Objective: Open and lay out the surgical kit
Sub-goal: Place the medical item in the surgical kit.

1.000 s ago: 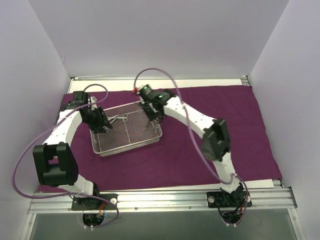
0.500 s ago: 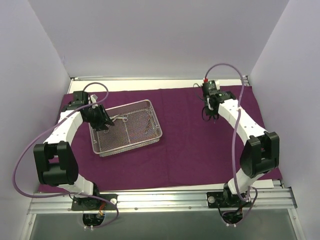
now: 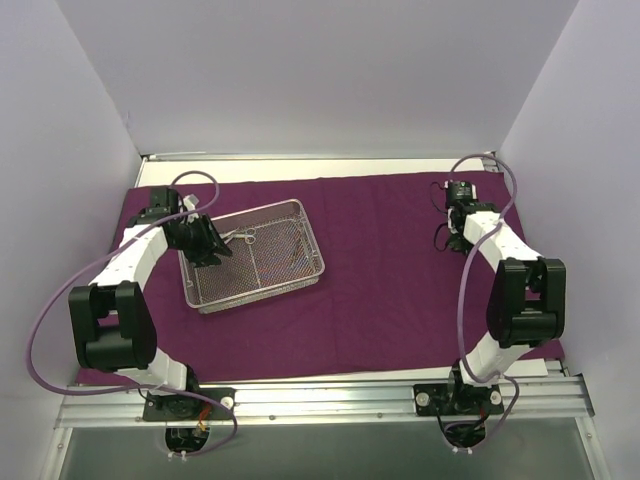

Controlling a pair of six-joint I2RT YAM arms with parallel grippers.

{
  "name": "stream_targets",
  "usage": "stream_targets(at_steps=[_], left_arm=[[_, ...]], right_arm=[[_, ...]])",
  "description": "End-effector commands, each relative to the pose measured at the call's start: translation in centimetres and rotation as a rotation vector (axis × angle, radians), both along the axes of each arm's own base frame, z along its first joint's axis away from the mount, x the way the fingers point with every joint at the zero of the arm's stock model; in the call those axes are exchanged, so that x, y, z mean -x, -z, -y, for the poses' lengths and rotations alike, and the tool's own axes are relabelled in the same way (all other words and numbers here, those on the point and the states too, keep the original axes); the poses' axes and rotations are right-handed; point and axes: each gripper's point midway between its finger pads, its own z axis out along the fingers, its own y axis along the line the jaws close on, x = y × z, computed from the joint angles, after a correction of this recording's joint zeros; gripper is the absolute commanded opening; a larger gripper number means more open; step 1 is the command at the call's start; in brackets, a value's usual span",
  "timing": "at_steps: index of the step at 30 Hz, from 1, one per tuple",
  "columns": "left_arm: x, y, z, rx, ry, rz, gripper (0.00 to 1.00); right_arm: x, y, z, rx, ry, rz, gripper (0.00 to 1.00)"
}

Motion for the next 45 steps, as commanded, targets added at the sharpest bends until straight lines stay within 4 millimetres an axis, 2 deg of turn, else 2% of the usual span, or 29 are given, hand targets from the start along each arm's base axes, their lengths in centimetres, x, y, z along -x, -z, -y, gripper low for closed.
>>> stream_targets(at_steps=[1,6,8,15,19,25,27,35,41,44,45], left_arm=[[-0.7,-0.6,0.2,0.028,-0.001,0.041,0.51],[-0.7,-0.4,0.2,0.027,-0.005,0.037,0.51],[-0.8,-0.5,0.2,0.028,-0.007,0.039,0.51],[-0.9,-0.4,0.1,0.026,-0.012,0.031,0.51],[-0.9,-0.4,0.0,0.023,-0.015,0.03,0.51],[-0.9,-0.3,0.0,0.019,-0.017,0.025,0.51],[-1.0,-0.1,0.0,0.023,-0.02,0.017,0.51],[-1.4,0.0,0.0,0.021,-0.019,0.022,0.51],[-1.3,0.2,-0.1,0.014,-0.018,0.011,0.51],[-1.5,0.0,-0.2,0.01,-0.016,0.016,0.51],[-1.6,-0.2,-0.3,0.005,-0.016,0.019,0.51]], right_arm=[[-0.9,1.1,-0.3,-0.002,-0.074,-0.009,0.0],[-1.4,2.3,-0.1,-0.014,-0.096,-0.027,0.0],[-1.2,2.9,1.1,-0.017,-0.065,-0.037,0.0],[-0.1,4.9,2.0,-0.035,-0.075,-0.097,0.0],[-0.2,5.8,2.0,-0.061,-0.07,-0.115,0.01],[-0.3,7.7,1.8,-0.085,-0.071,-0.168,0.05],[0.1,7.9,2.1,-0.067,-0.058,-0.184,0.09],[0.7,7.7,2.4,-0.052,-0.042,-0.19,0.27],[1.0,6.9,2.4,-0.044,-0.025,-0.167,0.34],[0.9,5.5,2.8,-0.03,0.006,-0.127,0.35],[0.2,3.9,2.9,-0.023,0.02,-0.084,0.36]])
